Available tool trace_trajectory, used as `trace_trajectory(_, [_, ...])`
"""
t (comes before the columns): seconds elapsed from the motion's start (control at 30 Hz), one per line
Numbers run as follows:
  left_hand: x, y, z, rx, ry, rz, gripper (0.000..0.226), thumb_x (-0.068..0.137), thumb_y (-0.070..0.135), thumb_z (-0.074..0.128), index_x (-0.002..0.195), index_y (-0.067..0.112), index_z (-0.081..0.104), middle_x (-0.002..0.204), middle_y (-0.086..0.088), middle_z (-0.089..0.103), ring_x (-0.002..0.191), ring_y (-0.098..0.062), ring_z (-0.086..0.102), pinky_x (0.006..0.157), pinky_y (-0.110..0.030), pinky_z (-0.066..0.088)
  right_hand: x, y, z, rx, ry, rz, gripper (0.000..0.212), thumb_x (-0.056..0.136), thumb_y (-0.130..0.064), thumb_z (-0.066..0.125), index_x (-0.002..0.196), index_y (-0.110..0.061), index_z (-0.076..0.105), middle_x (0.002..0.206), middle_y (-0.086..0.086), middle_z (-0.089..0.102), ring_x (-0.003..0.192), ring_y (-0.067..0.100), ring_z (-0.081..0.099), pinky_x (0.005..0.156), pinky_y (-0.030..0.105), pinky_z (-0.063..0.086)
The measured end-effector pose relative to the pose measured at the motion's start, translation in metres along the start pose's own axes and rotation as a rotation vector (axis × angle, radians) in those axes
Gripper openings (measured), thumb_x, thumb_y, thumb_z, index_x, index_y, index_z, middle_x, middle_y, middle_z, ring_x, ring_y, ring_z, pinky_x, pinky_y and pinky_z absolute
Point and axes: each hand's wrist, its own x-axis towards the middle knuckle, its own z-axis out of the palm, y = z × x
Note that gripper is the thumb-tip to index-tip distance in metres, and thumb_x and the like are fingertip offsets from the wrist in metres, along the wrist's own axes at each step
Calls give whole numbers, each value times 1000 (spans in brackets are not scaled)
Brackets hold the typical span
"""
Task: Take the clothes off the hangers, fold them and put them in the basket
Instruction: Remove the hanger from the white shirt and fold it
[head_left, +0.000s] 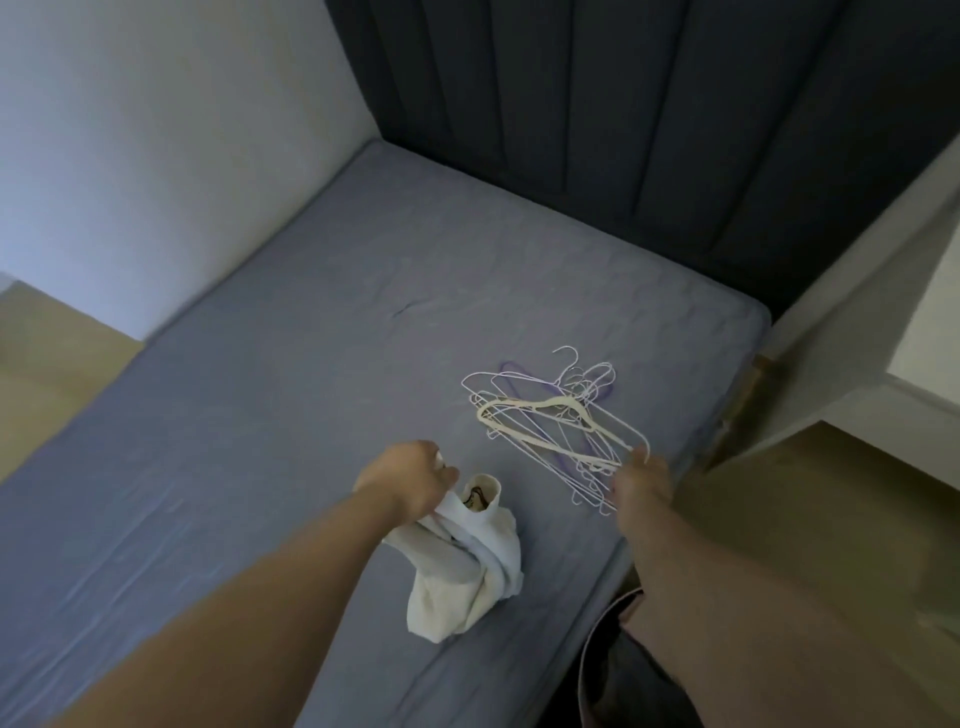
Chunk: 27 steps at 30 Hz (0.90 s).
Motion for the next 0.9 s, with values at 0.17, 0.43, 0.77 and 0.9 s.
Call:
trace_trajectory(0.17, [9, -4, 4, 7, 50, 15, 30, 94, 45, 52, 85, 17, 56, 92, -4, 60, 86, -25, 57, 69, -31, 42, 12, 13, -2, -829, -101, 28, 42, 107, -21, 30, 143, -4, 44, 150, 17, 41, 139, 32, 40, 112, 39, 37])
trace_trajectory(0.43, [-8, -1, -1, 42, 131, 106, 28, 90, 54, 53, 84, 28, 59, 85, 5, 63, 85, -20, 59, 66, -30, 45, -52, 33, 17, -962, -431, -304, 39, 98, -4, 46, 135, -9, 56, 142, 9, 53, 131, 27, 50, 105, 29, 40])
trace_trajectory(0.77, [-102, -17, -54, 161, 280, 352, 20, 76, 49, 54, 71, 30, 58, 78, 8, 64, 81, -16, 58, 66, -27, 46, -170, 13, 31, -1177, -646, -892, 67, 86, -1, 48, 138, -44, 47, 162, -5, 2, 149, 24, 13, 114, 42, 33])
trace_trajectory(0.9, [-152, -37, -70, 154, 416, 449, 24, 67, 49, 49, 69, 28, 61, 74, 7, 65, 76, -16, 57, 61, -25, 40, -213, 14, 26, -1372, -600, -805, 68, 89, -6, 50, 147, -40, 38, 165, 1, -4, 151, 30, 1, 118, 47, 26])
